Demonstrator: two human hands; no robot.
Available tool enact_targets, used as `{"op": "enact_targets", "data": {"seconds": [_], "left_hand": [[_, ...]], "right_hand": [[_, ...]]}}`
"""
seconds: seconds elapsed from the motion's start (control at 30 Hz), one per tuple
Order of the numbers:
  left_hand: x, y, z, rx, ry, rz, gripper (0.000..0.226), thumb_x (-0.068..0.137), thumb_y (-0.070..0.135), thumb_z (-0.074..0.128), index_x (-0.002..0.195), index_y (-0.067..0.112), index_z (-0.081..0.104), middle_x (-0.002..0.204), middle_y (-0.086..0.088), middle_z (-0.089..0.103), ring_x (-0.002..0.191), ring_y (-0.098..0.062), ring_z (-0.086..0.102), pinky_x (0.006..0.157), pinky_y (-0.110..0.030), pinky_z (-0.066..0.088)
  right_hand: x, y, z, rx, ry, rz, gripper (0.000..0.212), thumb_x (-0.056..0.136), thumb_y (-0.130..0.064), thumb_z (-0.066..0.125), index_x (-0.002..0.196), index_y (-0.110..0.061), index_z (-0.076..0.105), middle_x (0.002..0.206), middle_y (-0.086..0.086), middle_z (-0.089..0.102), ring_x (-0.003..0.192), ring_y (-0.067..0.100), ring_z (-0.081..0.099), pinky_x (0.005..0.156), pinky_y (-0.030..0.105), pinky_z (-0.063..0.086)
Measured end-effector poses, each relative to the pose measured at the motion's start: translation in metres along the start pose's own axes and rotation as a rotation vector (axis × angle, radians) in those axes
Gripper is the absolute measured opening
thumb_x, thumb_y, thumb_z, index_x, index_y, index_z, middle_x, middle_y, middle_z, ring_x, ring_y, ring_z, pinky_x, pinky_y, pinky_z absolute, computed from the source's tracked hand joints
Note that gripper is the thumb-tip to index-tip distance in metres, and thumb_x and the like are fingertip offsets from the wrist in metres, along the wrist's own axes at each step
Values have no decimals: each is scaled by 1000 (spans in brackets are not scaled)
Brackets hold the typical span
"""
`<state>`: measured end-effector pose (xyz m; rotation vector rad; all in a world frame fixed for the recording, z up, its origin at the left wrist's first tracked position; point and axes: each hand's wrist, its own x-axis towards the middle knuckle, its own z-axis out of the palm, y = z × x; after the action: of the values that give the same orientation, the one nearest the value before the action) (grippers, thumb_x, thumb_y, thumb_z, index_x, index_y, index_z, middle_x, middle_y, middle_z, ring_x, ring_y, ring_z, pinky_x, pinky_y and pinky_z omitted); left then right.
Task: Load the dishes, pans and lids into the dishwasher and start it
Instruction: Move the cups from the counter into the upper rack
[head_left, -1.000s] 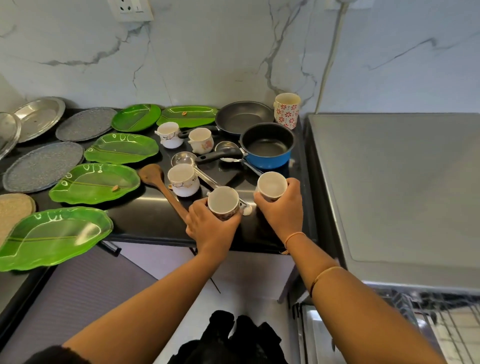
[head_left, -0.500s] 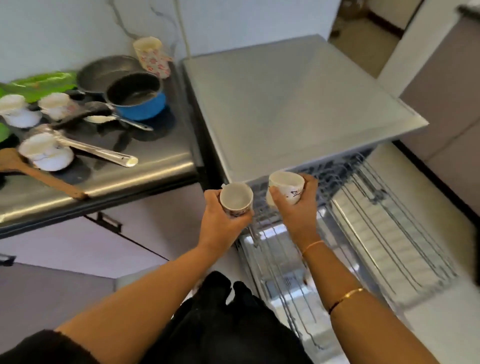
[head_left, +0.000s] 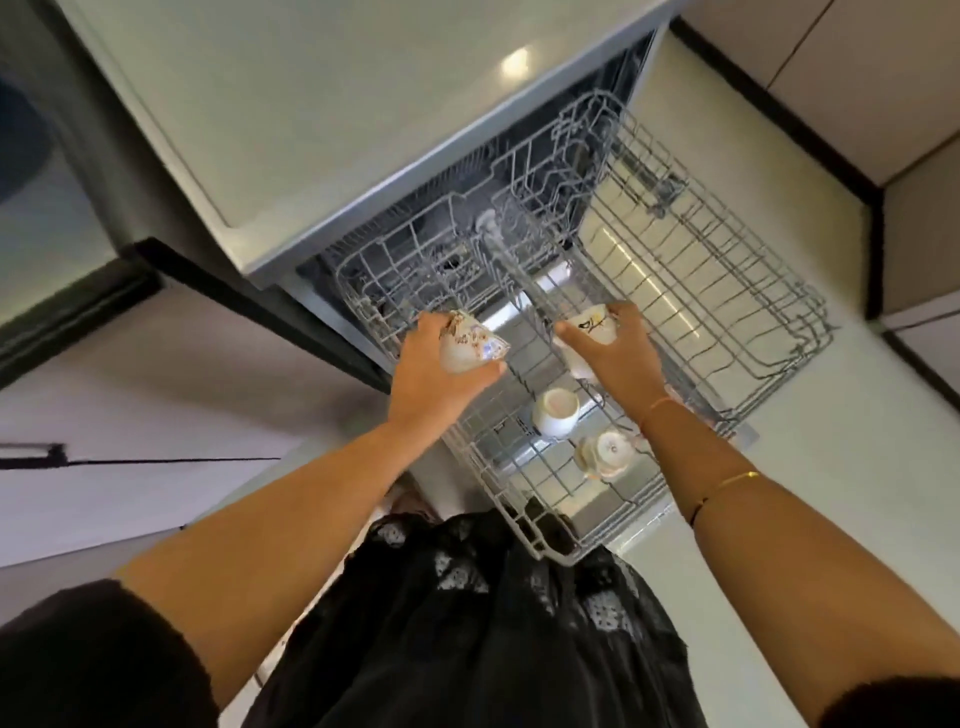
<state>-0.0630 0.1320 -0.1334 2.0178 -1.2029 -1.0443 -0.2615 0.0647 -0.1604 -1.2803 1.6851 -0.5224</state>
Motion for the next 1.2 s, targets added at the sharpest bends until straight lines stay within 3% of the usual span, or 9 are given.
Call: {"op": "enact_targets", "data": {"seconds": [0.1, 0.2, 0.37, 0.53, 0.67, 0.8, 0.97, 1.2], "left_hand": [[29, -21, 16, 78, -23, -45, 65, 62, 39, 82, 115, 27, 46, 113, -2, 47, 90, -17, 55, 74, -31, 54], [38, -32, 15, 148, -5, -12, 69, 62, 37, 83, 118, 23, 45, 113, 1, 42, 97, -20, 54, 82, -37, 54], [66, -54, 20, 271, -10, 55, 75, 63, 33, 83, 126, 16, 45, 123, -7, 44, 110, -23, 47, 87, -33, 47], [87, -52, 26, 282, 8, 58, 80, 62, 33, 85, 126, 12, 42, 127, -9, 45, 104, -16, 45, 77, -23, 42], [95, -52, 28, 223, 38, 13, 82, 61, 28, 86, 122, 8, 36, 128, -13, 42, 106, -26, 53, 85, -32, 52], [101, -56, 29, 230, 43, -12, 80, 59, 31, 87, 117, 8, 37, 124, -13, 44, 102, -26, 54, 76, -26, 50], [105, -59, 30, 283, -1, -11, 75, 58, 36, 87, 115, 14, 43, 122, -11, 49, 102, -25, 55, 70, -29, 48], [111, -60, 37, 401, -57, 33, 69, 60, 32, 85, 117, 15, 49, 125, -11, 49, 108, -28, 51, 89, -44, 48]], "right_hand": [[36, 23, 28, -170, -181, 50, 68, 76, -38, 74, 127, -15, 36, 118, 10, 50, 98, 27, 53, 79, 35, 46], [49, 25, 40, -378, -323, -51, 71, 73, -31, 75, 127, -13, 32, 125, 18, 43, 106, 35, 50, 79, 38, 46], [71, 31, 61, -875, -461, -286, 70, 69, -41, 76, 128, -27, 40, 133, 15, 39, 124, 38, 34, 93, 50, 41], [81, 30, 83, -1093, -547, -365, 70, 69, -55, 72, 129, -38, 41, 133, 11, 39, 127, 36, 32, 100, 52, 36], [82, 31, 90, -1149, -519, -347, 75, 67, -53, 73, 131, -34, 39, 131, 10, 39, 125, 35, 34, 101, 48, 33], [77, 33, 95, -1139, -483, -226, 89, 66, -46, 77, 136, -20, 28, 137, 16, 33, 127, 39, 33, 98, 51, 40], [76, 32, 110, -1076, -501, -112, 89, 67, -27, 81, 137, -18, 25, 135, 21, 30, 122, 45, 40, 89, 51, 50], [79, 35, 111, -1154, -516, -140, 97, 67, -34, 82, 140, -18, 21, 138, 20, 29, 127, 44, 34, 92, 51, 47]]}}
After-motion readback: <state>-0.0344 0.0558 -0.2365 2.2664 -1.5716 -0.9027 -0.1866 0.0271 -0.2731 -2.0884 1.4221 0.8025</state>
